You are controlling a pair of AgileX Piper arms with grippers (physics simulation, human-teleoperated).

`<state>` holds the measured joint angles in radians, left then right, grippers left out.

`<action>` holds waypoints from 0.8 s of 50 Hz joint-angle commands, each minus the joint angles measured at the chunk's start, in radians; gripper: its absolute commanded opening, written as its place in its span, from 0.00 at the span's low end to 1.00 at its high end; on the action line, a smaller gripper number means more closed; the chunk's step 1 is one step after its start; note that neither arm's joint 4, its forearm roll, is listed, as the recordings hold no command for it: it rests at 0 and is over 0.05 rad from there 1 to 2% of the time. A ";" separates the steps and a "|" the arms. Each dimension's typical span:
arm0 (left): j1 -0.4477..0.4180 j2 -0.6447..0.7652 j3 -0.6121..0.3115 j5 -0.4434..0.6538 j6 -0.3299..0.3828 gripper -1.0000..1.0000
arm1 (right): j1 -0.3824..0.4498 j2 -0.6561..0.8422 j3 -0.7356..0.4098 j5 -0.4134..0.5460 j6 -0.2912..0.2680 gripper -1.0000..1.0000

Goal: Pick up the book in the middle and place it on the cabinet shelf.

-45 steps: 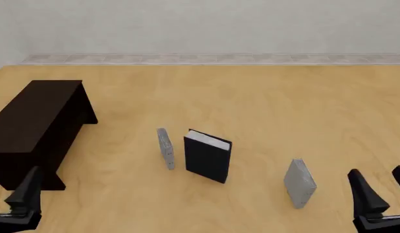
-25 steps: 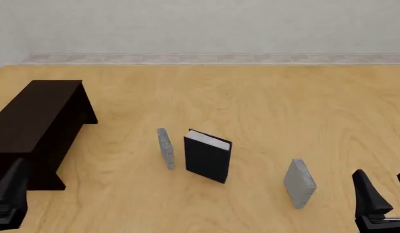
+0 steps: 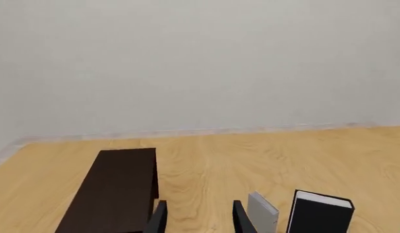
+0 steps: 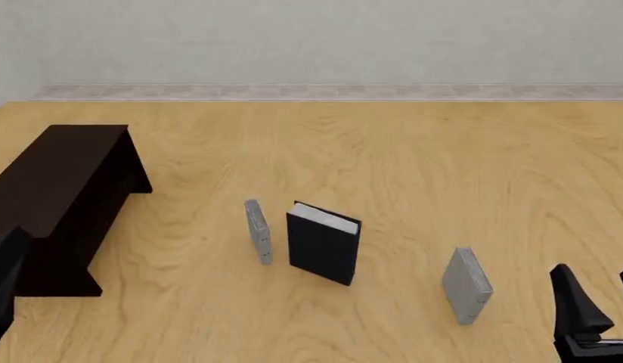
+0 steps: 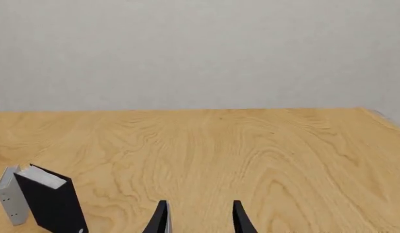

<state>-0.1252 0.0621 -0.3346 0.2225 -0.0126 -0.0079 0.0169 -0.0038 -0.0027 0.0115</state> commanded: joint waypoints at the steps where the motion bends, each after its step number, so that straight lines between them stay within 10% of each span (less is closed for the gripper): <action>1: -0.090 0.096 -0.083 0.009 0.037 1.00 | -0.003 -0.003 0.000 0.001 0.003 1.00; 13: -0.216 0.240 -0.224 0.005 -0.017 1.00 | -0.004 -0.005 -0.002 0.003 0.006 1.00; 24: -0.398 0.489 -0.307 -0.016 0.175 1.00 | -0.006 0.002 -0.004 -0.001 0.007 1.00; 40: -0.512 0.677 -0.460 0.058 0.268 1.00 | -0.006 0.006 0.004 -0.008 0.007 1.00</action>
<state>-0.5379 0.6139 -0.7150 0.2476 0.1753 -0.0135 0.0204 -0.0029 -0.0084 0.0192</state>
